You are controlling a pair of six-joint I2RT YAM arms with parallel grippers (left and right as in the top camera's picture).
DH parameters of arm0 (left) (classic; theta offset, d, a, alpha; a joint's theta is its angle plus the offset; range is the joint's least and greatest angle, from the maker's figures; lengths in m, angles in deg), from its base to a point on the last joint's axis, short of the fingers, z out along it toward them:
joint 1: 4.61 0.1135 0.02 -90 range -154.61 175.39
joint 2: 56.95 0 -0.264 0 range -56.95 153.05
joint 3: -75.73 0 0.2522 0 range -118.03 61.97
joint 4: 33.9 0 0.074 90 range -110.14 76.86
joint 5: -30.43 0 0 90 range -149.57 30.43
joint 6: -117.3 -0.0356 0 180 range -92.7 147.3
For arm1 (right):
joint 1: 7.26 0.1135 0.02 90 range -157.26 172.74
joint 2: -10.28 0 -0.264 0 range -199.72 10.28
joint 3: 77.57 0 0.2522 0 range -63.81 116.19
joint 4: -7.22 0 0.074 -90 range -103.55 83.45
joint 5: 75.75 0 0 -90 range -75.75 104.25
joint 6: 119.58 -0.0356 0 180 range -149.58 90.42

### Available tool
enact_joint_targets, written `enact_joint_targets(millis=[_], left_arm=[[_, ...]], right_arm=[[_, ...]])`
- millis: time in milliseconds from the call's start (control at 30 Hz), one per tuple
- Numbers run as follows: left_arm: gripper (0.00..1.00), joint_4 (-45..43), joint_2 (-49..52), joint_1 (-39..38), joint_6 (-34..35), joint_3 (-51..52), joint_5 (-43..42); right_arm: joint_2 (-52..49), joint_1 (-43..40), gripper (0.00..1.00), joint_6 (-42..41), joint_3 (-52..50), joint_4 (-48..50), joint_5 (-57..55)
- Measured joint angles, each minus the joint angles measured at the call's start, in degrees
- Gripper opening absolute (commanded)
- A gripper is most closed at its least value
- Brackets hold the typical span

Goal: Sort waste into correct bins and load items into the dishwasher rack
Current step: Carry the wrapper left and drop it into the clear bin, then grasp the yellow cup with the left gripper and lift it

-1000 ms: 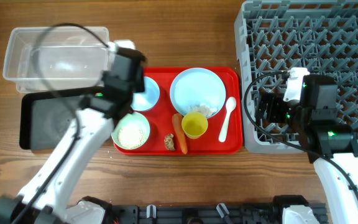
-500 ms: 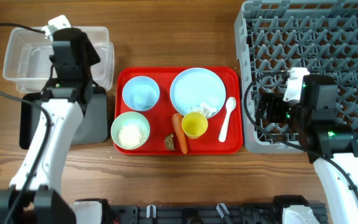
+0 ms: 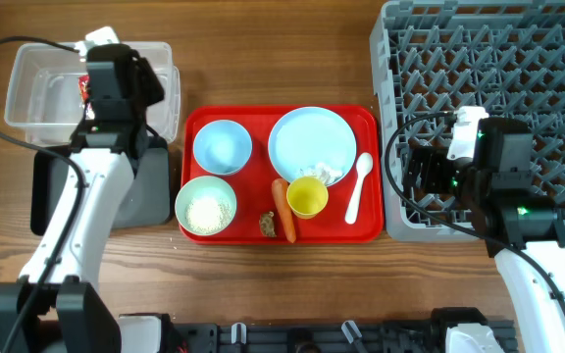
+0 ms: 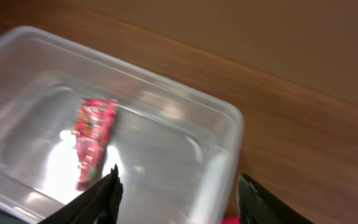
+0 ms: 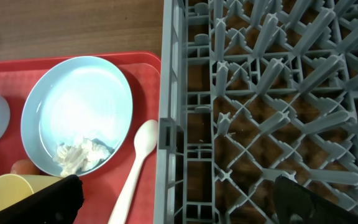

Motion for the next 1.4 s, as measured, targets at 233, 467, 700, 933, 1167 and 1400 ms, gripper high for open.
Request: enact_joint_targets(millis=[233,467,700,933,1167,1400], left_arm=[[0.64,3.4,-1.0,-10.1,0.0,0.0,-13.6],[0.63,4.5,0.2,-20.8,0.6,0.0,-22.9],[0.6,19.4,1.0,-25.8,7.4,-0.1,-25.4],[0.63,30.5,1.0,-29.4,10.8,0.0,-25.8],[0.63,30.7,1.8,-33.1,11.6,0.0,-25.8],[0.33,30.1,7.8,-33.8,12.2,0.1,-25.7]], right_arm=[[0.0,0.0,1.0,0.0,0.0,0.0,0.0],[0.0,0.0,1.0,0.0,0.0,0.0,0.0],[0.0,0.0,1.0,0.0,0.0,-0.1,0.0],[0.0,0.0,1.0,0.0,0.0,-0.1,0.0],[0.0,0.0,1.0,0.0,0.0,-0.1,0.0],[0.0,0.0,1.0,0.0,0.0,-0.1,0.0]])
